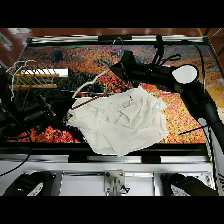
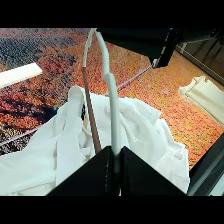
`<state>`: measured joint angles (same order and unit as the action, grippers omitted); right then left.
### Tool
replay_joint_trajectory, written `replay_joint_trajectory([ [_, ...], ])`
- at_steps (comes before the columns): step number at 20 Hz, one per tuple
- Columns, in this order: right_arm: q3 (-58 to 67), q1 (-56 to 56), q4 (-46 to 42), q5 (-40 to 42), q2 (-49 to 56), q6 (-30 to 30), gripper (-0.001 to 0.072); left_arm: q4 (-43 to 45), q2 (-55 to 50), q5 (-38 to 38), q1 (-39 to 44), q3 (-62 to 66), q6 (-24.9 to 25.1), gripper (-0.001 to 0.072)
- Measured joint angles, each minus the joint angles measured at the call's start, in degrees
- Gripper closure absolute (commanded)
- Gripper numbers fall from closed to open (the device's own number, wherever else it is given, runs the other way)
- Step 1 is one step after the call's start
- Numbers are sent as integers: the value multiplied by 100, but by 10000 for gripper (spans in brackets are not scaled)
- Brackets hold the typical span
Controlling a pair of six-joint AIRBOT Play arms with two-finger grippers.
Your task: Fold the shirts.
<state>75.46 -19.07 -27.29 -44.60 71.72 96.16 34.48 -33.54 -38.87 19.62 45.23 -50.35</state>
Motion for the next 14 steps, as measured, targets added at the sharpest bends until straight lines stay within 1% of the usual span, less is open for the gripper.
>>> replay_joint_trajectory([
  [7, 190, -2, -11, -201, -20, -763, 637, 352, -46, -450, 2, 0, 35, 663],
  [14, 402, -2, -258, -599, -114, -1266, 638, 946, -63, -719, 2, 0, 37, 658],
])
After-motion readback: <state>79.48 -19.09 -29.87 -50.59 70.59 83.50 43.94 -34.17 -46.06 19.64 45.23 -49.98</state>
